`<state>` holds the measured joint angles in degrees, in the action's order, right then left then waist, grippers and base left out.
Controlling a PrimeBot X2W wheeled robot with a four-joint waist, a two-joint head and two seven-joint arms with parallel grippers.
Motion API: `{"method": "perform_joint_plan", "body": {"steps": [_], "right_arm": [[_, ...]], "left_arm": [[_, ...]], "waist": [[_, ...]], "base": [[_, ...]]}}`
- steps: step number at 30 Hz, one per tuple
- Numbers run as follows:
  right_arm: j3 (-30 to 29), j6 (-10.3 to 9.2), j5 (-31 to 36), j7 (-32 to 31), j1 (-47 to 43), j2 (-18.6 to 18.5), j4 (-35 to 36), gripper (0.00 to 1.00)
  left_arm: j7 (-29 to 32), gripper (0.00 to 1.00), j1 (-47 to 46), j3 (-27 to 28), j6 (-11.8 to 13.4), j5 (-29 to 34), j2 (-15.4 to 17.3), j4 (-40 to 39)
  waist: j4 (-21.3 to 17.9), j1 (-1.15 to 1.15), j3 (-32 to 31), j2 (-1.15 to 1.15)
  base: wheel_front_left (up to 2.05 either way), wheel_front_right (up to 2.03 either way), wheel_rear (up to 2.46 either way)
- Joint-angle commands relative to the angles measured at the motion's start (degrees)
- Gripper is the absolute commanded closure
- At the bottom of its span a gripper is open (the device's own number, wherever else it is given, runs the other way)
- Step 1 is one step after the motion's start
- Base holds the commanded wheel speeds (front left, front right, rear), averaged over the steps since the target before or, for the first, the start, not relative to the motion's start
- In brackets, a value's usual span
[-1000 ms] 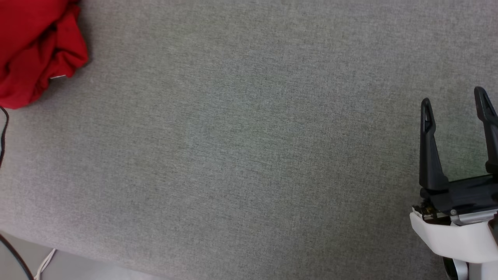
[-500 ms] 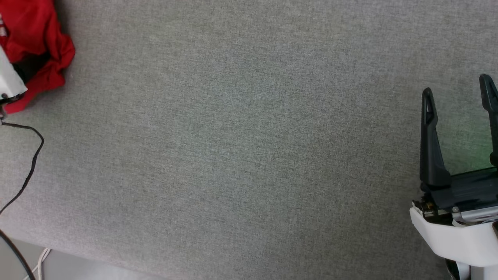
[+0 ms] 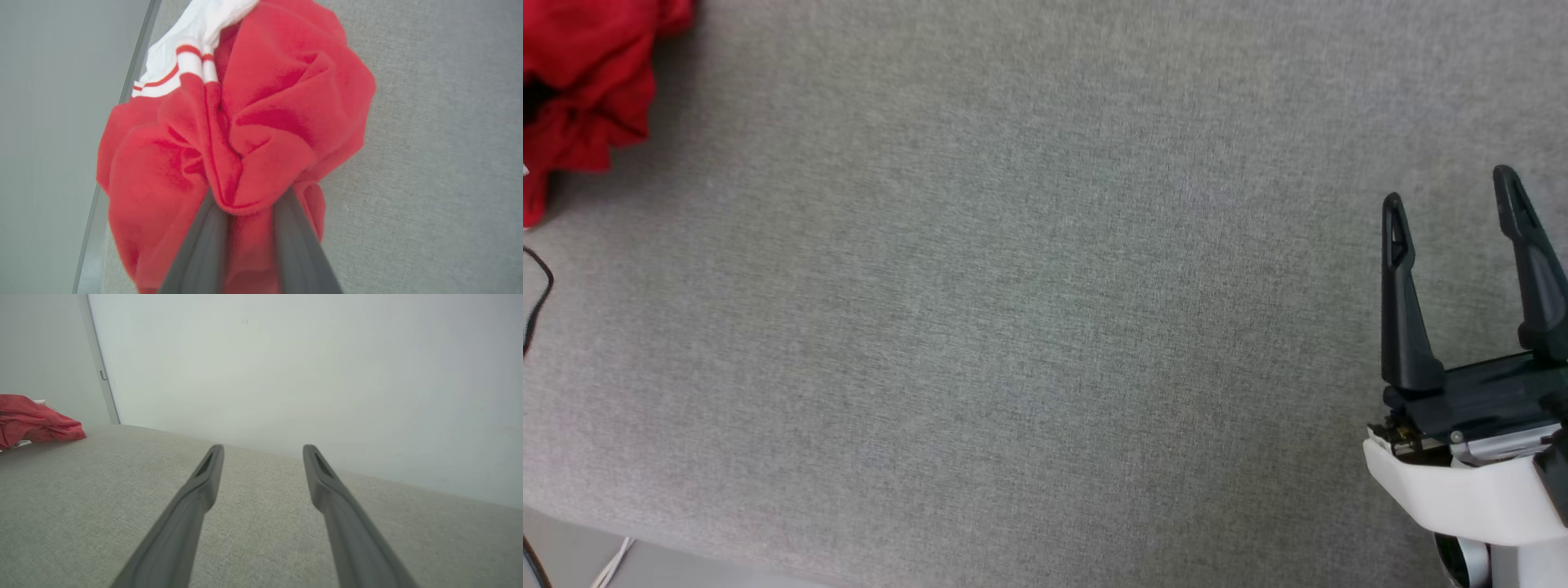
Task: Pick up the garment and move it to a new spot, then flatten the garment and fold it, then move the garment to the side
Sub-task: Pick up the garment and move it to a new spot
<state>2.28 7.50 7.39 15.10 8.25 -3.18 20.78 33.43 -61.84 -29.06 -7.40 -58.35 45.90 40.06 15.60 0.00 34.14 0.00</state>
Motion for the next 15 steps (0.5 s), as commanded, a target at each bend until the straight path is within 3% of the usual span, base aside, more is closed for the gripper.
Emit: {"method": "perform_joint_plan", "body": {"steps": [1, 8, 15], "right_arm": [[0.05, -0.02, -0.32, 0.10, 0.22, 0.24, -0.26, 0.00], [0.29, -0.02, -3.41, 0.10, -1.33, 0.34, -1.84, 0.00], [0.02, -0.02, -6.70, 0.10, -2.58, 0.36, -2.96, 0.00]], "left_arm": [[-0.59, 1.00, -1.08, -0.46, 0.02, -0.19, 0.50, -1.03], [-2.25, 1.00, -6.45, -4.56, 0.02, 0.75, 3.75, -10.99], [-0.39, 1.00, -12.79, -8.64, 0.02, -0.32, 3.14, -21.24]], "waist": [[0.10, 0.00, -2.48, 0.00], [-0.28, 0.00, -8.87, 0.00], [-2.47, 0.00, -13.20, 0.00]], "base": [[0.00, 0.00, 0.00], [0.00, 0.00, 0.00], [0.00, 0.00, 0.00]]}}
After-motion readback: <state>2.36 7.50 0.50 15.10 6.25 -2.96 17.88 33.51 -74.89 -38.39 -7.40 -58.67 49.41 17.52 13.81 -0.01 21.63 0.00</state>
